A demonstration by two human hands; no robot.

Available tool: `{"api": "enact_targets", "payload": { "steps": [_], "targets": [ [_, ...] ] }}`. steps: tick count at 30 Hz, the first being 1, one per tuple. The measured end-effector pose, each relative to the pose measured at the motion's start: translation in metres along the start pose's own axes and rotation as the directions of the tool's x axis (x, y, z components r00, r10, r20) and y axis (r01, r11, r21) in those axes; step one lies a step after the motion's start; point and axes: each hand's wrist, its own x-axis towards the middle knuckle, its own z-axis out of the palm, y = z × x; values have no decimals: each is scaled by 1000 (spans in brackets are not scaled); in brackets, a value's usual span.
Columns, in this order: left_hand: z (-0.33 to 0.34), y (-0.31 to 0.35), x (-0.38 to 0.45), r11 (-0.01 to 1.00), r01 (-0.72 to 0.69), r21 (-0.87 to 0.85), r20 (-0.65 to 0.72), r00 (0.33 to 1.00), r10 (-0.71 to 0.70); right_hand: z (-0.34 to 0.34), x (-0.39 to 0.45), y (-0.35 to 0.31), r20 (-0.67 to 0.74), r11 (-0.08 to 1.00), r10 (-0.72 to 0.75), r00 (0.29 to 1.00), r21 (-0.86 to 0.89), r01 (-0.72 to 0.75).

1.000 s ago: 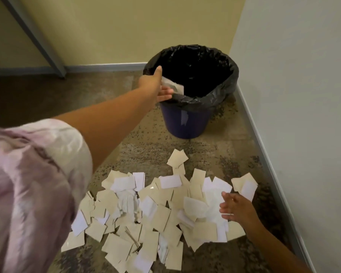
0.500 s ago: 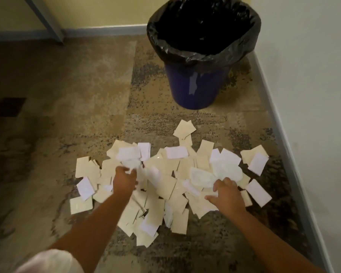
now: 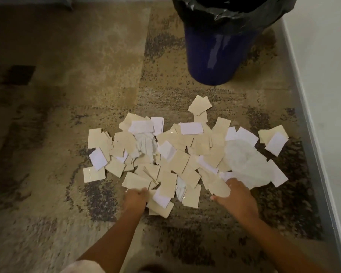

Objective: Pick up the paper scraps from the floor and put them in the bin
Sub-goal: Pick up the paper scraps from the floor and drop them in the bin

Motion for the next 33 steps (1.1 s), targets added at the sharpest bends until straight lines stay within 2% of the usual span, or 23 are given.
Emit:
{"api": "enact_targets", "payload": {
  "steps": [2,5,10,14,18,21,24,27,31,33],
  "targets": [
    [5,-1,-2,999,21,-36,47,999,-19,8,-10,-6,109,984,49,993,163,-66],
    [12,1,-9,999,-46,2,109,993,46,20,-19,-25,240,895,108,965,399,-199],
    [21,3,-15,992,-124,34,138,983,118,41,-14,-59,268,839,150,952,475,-266],
    [27,1,-12,990,-128,-58,161,977,136,52,-11,-74,327,716,296,898,546,-435],
    [28,-1,-13,984,-105,-145,186,974,131,57,-10,-81,450,550,335,828,620,-560],
    [25,-3,-15,967,-108,-230,194,969,154,57,-12,-82,494,431,305,814,691,-581],
    [20,-2,-21,945,-120,-306,179,967,181,52,-15,-79,541,307,211,814,754,-581],
    [17,-1,-23,914,-130,-385,94,979,179,46,-16,-70,509,276,183,841,794,-541],
    [13,-5,-25,904,-79,-420,39,994,105,43,-20,-61,515,238,208,831,798,-554],
    [12,-7,-24,911,-70,-407,40,995,94,44,-19,-63,439,319,224,870,811,-491]
  ]
}}
